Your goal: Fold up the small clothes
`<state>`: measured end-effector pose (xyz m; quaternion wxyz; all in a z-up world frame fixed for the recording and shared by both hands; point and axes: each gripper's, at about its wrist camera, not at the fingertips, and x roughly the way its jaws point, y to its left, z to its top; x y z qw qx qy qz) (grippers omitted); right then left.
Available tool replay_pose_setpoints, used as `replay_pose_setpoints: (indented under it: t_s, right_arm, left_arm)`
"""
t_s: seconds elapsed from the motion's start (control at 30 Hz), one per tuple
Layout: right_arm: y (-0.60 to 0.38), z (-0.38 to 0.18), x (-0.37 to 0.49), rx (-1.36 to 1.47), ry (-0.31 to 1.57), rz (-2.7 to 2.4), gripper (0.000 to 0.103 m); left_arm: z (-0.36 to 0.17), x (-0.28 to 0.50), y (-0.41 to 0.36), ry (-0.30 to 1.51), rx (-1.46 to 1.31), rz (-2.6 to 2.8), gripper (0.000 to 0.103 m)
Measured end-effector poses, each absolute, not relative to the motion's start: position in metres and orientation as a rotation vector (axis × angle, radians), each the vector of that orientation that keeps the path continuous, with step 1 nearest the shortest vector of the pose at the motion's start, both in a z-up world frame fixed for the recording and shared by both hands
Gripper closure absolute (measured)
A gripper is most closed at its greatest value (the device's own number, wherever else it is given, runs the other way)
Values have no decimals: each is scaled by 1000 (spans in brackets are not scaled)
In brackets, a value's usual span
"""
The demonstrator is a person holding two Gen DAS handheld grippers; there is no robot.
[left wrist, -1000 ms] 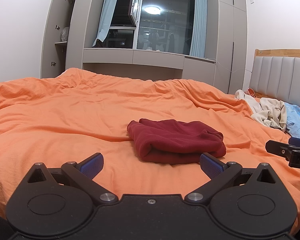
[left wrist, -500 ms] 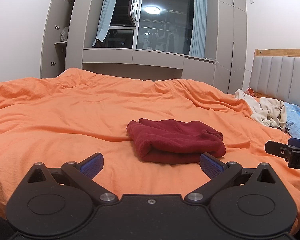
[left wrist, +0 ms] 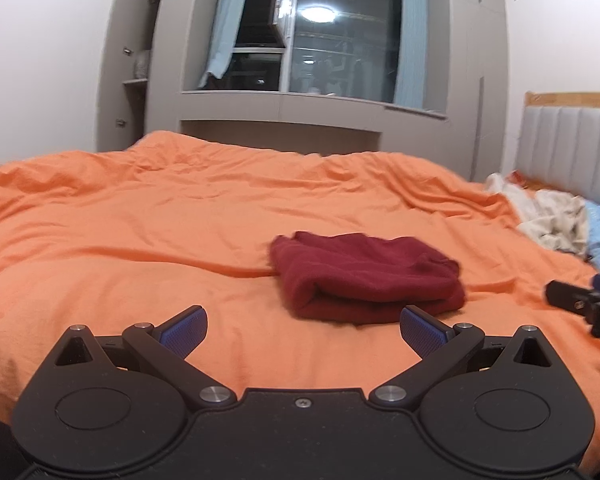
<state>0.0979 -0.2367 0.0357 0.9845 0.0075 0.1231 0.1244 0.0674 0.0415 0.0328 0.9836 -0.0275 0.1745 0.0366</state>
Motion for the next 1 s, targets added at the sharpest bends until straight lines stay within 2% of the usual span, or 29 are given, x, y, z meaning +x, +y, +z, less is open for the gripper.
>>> replay_pose_setpoints:
  t_s: [1.0]
  right_arm:
    - [-237, 36, 97, 15, 259, 248, 0]
  left_arm:
    - [34, 67, 38, 367, -35, 94, 1]
